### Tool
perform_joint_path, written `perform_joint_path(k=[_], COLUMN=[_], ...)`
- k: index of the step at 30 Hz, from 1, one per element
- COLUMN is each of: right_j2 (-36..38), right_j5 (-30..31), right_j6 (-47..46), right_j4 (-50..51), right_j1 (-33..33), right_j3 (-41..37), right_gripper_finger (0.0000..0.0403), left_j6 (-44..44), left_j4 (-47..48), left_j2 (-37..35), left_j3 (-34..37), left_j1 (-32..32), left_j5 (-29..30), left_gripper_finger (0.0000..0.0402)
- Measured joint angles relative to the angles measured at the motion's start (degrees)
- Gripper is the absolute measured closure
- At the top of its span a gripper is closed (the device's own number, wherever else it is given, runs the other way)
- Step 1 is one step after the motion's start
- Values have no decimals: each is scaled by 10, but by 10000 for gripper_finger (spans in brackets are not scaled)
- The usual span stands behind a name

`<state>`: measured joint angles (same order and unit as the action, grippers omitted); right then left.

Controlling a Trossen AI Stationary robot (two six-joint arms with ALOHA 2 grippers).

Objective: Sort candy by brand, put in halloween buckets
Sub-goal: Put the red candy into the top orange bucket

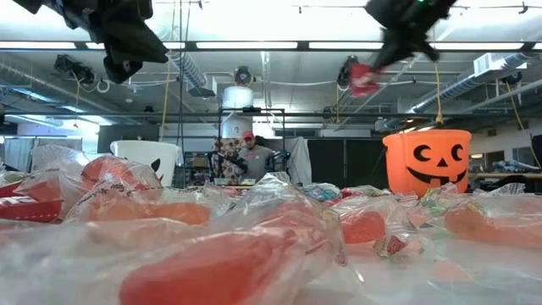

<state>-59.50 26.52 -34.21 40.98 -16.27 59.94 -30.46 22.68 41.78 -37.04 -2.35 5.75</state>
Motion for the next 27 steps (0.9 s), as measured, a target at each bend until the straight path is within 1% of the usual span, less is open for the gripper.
perform_joint_path(k=[2, 6, 8, 12, 14, 17, 20, 22, 24, 27], right_j2=[20, 35, 30, 12, 4, -4, -4, 1, 5, 2], right_j5=[21, 23, 23, 18, -2, -41, -74, -107, -155, -210], right_j6=[-19, -71, -93, -97, -89, -78, -65, -48, -34, -37], right_j4=[61, 138, 157, 174, 175, 174, 163, 137, 93, 8], right_j1=[-22, -70, -93, -131, -147, -169, -179, -179, -170, -148], right_j3=[0, -1, -1, -1, -1, -1, -1, -1, -1, -1], right_gripper_finger=[400, 399, 398, 389, 372, 333, 290, 265, 246, 232], left_j6=[2, 19, 22, 20, 18, 20, 18, 5, -14, -30], left_j4=[-1, -6, -6, -5, -5, 2, 50, 115, 175, 220], left_j2=[3, 14, 21, 34, 35, 31, 18, 11, 8, 7], left_j3=[0, 0, 0, 0, 0, 0, 0, 0, 1, 11], left_j1=[0, 0, 0, 2, 1, 1, 1, 1, 0, -5], left_j5=[0, 4, 14, 22, 22, 22, 22, 23, 29, 38], left_gripper_finger=[330, 330, 330, 330, 330, 326, 318, 311, 302, 291])
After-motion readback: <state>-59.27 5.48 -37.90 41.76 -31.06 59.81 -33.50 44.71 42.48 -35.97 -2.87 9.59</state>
